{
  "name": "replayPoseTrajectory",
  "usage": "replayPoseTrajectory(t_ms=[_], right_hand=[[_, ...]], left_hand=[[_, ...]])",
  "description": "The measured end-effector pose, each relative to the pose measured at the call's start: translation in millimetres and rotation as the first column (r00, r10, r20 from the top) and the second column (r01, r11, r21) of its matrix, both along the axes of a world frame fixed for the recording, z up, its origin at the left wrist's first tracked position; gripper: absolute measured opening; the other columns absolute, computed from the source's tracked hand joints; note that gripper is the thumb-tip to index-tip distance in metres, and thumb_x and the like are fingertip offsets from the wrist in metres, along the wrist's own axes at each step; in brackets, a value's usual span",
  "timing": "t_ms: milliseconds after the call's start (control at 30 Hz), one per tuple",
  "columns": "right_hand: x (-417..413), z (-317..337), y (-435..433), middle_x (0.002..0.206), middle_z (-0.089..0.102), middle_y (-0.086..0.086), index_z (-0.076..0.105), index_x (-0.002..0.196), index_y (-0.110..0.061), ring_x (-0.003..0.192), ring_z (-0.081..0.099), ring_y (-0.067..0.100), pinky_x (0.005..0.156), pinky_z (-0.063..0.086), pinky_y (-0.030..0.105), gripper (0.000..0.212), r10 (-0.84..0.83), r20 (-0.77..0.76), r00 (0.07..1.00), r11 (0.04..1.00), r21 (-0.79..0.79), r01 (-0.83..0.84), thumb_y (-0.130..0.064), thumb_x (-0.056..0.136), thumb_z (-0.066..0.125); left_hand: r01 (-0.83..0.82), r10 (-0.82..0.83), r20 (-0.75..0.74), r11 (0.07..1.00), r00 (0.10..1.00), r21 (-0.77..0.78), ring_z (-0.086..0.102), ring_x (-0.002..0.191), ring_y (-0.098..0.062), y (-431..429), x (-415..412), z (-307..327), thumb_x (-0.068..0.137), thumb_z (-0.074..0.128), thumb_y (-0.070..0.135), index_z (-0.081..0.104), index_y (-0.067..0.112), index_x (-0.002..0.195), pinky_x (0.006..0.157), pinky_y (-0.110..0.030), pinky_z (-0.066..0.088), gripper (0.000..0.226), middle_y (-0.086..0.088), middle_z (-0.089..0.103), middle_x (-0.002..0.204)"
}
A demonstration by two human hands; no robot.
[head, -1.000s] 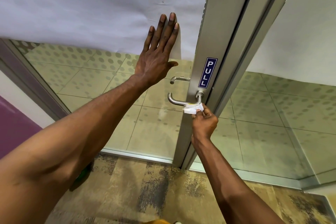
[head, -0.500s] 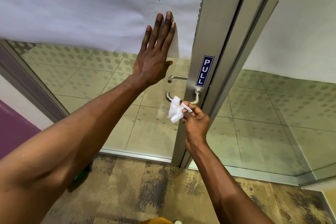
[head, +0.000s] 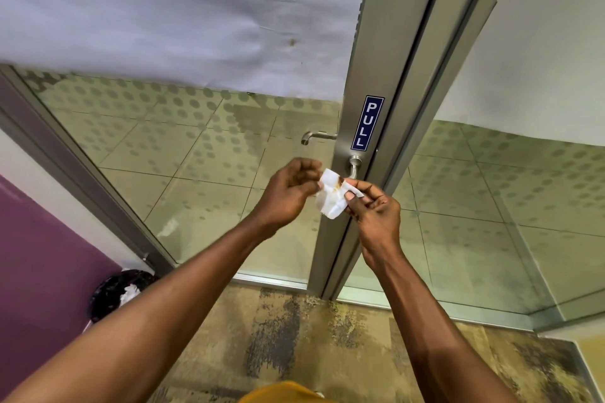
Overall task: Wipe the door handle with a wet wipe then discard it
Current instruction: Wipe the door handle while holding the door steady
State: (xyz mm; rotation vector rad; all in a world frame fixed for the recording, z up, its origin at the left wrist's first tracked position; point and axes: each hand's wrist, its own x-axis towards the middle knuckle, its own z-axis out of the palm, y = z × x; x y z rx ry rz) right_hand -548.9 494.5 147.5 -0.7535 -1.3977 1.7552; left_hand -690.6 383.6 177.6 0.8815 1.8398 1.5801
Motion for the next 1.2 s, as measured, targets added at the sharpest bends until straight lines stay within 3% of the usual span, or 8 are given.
replayPoseTrajectory(t_ms=[167, 333, 500, 600, 667, 867, 1000, 1200], right_hand=[[8, 3, 8, 0.104, 0.083, -0.003, 0.084, 0.1, -0.021, 0.103, 0.077, 0.013, 0.094, 0.061, 0.029, 0.034, 0.01, 0.108, 0.994, 0.926, 0.375, -0.05, 0.008, 0.09, 0.069], [22, 9, 14, 0.107, 0.079, 0.005, 0.084, 0.105, -0.009, 0.103, 0.075, 0.018, 0.088, 0.062, 0.037, 0.044, 0.037, 0.199, 0.979, 0.602, 0.777, -0.181, 0.023, 0.081, 0.065], [33, 11, 15, 0.098, 0.075, 0.011, 0.085, 0.102, -0.01, 0.09, 0.074, 0.026, 0.071, 0.06, 0.039, 0.043, -0.015, 0.253, 0.967, 0.444, 0.868, -0.22, 0.023, 0.077, 0.072], [35, 12, 14, 0.098, 0.073, 0.01, 0.085, 0.103, -0.012, 0.09, 0.071, 0.023, 0.07, 0.057, 0.03, 0.04, -0.031, 0.268, 0.963, 0.379, 0.895, -0.237, 0.018, 0.08, 0.074], [36, 10, 13, 0.1, 0.072, 0.008, 0.085, 0.103, -0.014, 0.092, 0.071, 0.022, 0.073, 0.056, 0.024, 0.039, -0.032, 0.251, 0.967, 0.367, 0.903, -0.223, 0.016, 0.08, 0.073], [41, 0, 11, 0.098, 0.073, 0.007, 0.083, 0.089, -0.009, 0.096, 0.071, 0.022, 0.08, 0.057, 0.029, 0.026, 0.093, 0.15, 0.984, 0.64, 0.748, -0.174, 0.007, 0.075, 0.069], [40, -8, 7, 0.101, 0.078, 0.014, 0.075, 0.107, -0.008, 0.098, 0.075, 0.029, 0.083, 0.059, 0.03, 0.027, 0.164, 0.008, 0.986, 0.943, 0.291, -0.16, -0.014, 0.081, 0.076], [28, -22, 0, 0.103, 0.082, 0.01, 0.08, 0.111, -0.018, 0.097, 0.079, 0.031, 0.079, 0.065, 0.037, 0.031, 0.219, 0.108, 0.97, 0.969, 0.091, -0.229, -0.015, 0.081, 0.089]], left_hand=[[0.026, -0.012, 0.282, 0.999, 0.959, -0.047, 0.079, 0.076, -0.015, -8, 13, -13, 0.094, 0.078, -0.007, 0.081, 0.012, 0.106, 0.067, -0.026, 0.063, 0.023, -0.005, 0.084, 0.091], [-0.047, 0.069, 0.618, 0.998, 0.783, -0.053, 0.081, 0.075, -0.028, -13, 14, -8, 0.093, 0.06, -0.02, 0.075, -0.009, 0.116, 0.066, -0.028, 0.067, 0.03, -0.019, 0.081, 0.091], [-0.003, -0.007, 0.825, 1.0, 0.565, 0.01, 0.083, 0.08, -0.03, -19, 11, -8, 0.102, 0.05, -0.005, 0.072, -0.008, 0.111, 0.071, -0.034, 0.07, 0.024, -0.026, 0.08, 0.103], [0.028, -0.009, 0.803, 1.0, 0.595, -0.009, 0.083, 0.082, -0.027, -19, 12, -10, 0.099, 0.078, 0.016, 0.077, -0.001, 0.104, 0.074, -0.034, 0.07, 0.018, -0.019, 0.079, 0.1], [0.026, 0.002, 0.763, 0.999, 0.646, -0.025, 0.084, 0.081, -0.025, -18, 15, -12, 0.093, 0.08, 0.003, 0.078, -0.002, 0.103, 0.073, -0.03, 0.069, 0.011, -0.019, 0.081, 0.097], [-0.039, 0.078, 0.504, 0.995, 0.86, -0.087, 0.077, 0.07, -0.013, -16, 18, -16, 0.089, 0.082, -0.01, 0.08, 0.002, 0.103, 0.064, -0.02, 0.062, 0.019, -0.006, 0.083, 0.08], [-0.046, 0.061, 0.22, 0.996, 0.974, -0.074, 0.076, 0.072, -0.003, -16, 22, -20, 0.089, 0.086, -0.003, 0.082, 0.013, 0.095, 0.069, -0.012, 0.057, 0.018, 0.004, 0.081, 0.075], [-0.041, 0.041, 0.037, 0.999, 0.998, -0.02, 0.079, 0.087, -0.014, -15, 26, -22, 0.088, 0.089, 0.001, 0.082, 0.011, 0.096, 0.085, -0.028, 0.066, 0.015, -0.004, 0.084, 0.091]])
